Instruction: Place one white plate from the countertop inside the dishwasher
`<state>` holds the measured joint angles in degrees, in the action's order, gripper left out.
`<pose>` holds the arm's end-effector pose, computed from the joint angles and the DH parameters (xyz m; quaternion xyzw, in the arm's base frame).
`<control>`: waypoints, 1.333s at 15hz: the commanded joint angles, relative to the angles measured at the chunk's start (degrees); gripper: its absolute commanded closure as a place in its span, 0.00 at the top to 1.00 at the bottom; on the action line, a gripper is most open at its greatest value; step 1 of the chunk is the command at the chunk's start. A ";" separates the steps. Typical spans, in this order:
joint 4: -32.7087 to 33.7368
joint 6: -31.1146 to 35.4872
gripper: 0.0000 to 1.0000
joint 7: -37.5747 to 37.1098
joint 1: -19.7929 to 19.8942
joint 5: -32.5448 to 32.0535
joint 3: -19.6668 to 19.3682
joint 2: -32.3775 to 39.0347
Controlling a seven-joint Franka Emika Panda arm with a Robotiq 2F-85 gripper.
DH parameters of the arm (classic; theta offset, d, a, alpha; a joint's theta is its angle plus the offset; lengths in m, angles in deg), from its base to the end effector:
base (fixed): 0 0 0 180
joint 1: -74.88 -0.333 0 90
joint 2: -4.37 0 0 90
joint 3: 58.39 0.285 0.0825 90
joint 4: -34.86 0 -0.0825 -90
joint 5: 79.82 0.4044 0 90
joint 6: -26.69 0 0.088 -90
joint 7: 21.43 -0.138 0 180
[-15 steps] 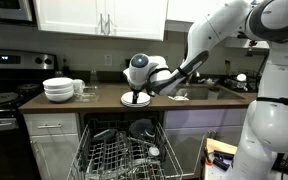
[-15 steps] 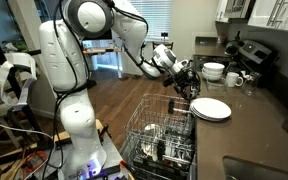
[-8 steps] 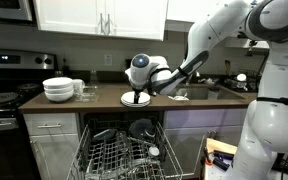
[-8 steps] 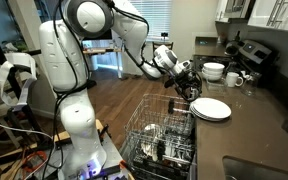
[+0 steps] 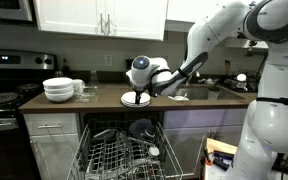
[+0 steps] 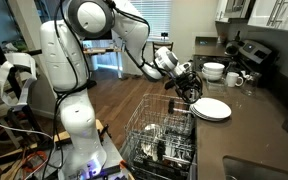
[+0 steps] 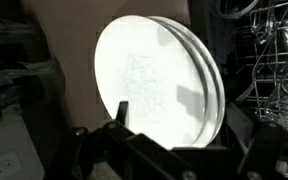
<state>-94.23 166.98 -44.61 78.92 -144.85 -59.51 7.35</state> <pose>0.5635 -0.0695 0.2884 0.9103 0.1702 0.1179 0.3586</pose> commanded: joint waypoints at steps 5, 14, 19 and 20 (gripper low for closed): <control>2.63 1.12 1.00 -7.18 -0.83 -11.45 -0.86 3.57; 5.76 2.94 1.00 -6.88 -0.77 -11.58 -1.51 8.01; 6.73 2.73 1.00 -6.93 -0.82 -12.91 -1.73 8.86; 6.81 2.77 1.00 -6.94 -0.79 -13.09 -1.78 8.90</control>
<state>-88.90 168.76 -49.98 78.43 -155.18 -60.39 14.82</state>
